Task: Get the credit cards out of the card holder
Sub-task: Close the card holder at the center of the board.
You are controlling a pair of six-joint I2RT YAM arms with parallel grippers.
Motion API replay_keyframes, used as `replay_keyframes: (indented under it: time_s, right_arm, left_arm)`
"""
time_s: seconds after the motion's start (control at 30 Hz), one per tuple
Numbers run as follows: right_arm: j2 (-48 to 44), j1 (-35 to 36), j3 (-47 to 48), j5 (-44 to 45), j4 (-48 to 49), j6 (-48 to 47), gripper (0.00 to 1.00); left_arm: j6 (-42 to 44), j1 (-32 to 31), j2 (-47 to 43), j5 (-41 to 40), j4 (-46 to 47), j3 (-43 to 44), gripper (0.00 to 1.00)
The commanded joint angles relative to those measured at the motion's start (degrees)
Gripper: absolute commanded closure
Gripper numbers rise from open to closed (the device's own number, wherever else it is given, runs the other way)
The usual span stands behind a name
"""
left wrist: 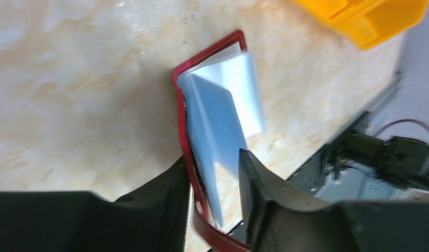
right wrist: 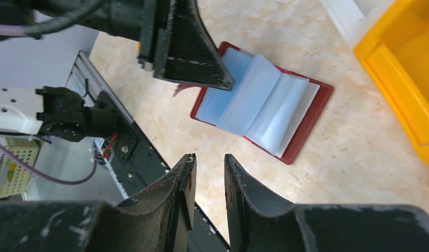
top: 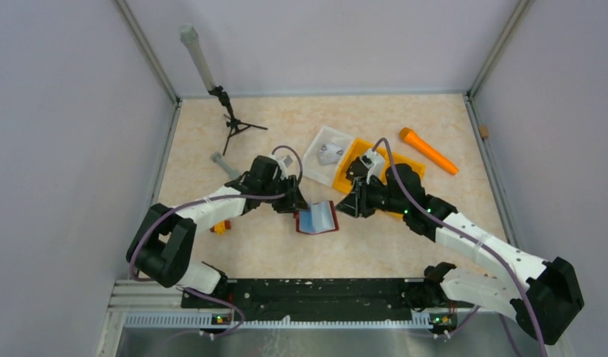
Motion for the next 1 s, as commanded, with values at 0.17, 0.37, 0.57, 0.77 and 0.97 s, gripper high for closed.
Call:
replay_keyframes:
  time_s: [0.17,0.37,0.57,0.77,0.97]
  right_arm:
    - [0.8,0.6,-4.7,6.2,-1.2,-2.3,0.72]
    - [0.5,0.6,-6.9,9.3,-2.2,-2.8,0.72]
    - [2.9,0.7,-8.5,15.4,-3.5,-3.6,0.76]
    - [8.6,2.6,-8.2,22.5,-1.8,-2.6,0.92]
    - [17.7,5.6,-5.5,27.9,0.0,-1.6,1.0]
  left_arm:
    - [5.9,0.0,-0.6,4.0,-14.8,4.2,0.41]
    - [1.4,-0.1,2.2,12.3,-5.0,3.0,0.43]
    - [-2.0,-0.1,1.0,14.3,-1.5,4.0,0.42]
    - [-4.5,-0.2,2.4,16.5,2.9,3.5,0.41]
    - [-11.1,-2.1,5.7,19.1,14.5,3.5,0.42]
